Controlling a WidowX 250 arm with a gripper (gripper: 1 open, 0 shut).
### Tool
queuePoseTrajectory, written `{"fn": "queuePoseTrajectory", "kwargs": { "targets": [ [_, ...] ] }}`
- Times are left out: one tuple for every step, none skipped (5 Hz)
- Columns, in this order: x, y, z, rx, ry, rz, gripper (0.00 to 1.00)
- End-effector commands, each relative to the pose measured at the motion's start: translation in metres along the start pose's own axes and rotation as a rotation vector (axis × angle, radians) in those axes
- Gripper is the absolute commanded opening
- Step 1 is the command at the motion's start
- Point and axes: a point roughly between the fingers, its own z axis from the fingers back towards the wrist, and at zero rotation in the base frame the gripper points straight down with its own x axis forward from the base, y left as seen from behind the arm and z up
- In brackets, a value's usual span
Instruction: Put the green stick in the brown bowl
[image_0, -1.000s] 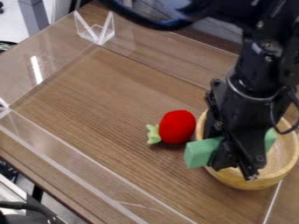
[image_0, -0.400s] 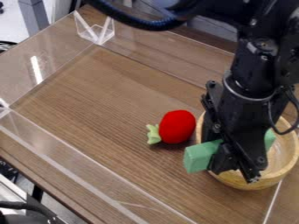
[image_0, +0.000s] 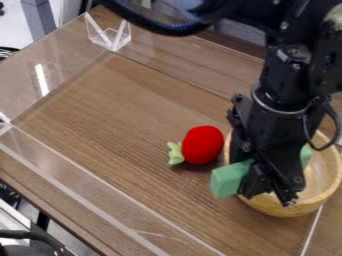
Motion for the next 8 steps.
{"fn": "queuePoseTrajectory", "kwargs": {
  "targets": [
    [-0.002,0.007,0.005,-0.007,-0.021,0.033,0.00],
    [-0.004,0.010,0.003,-0.019,-0.017,0.040,0.00],
    [-0.002,0.016,-0.014,-0.029,-0.012,0.030,0.00],
    [0.003,0.019,-0.028,-0.032,-0.007,0.032,0.00],
    [0.010,0.013,-0.014,-0.024,-0.002,0.023,0.00],
    [0.016,0.006,-0.002,-0.023,0.001,0.013,0.00],
    [0.022,0.002,-0.008,-0.029,0.004,0.001,0.00],
    [0.026,0.000,-0.012,-0.031,0.006,-0.005,0.00]
  ]
}}
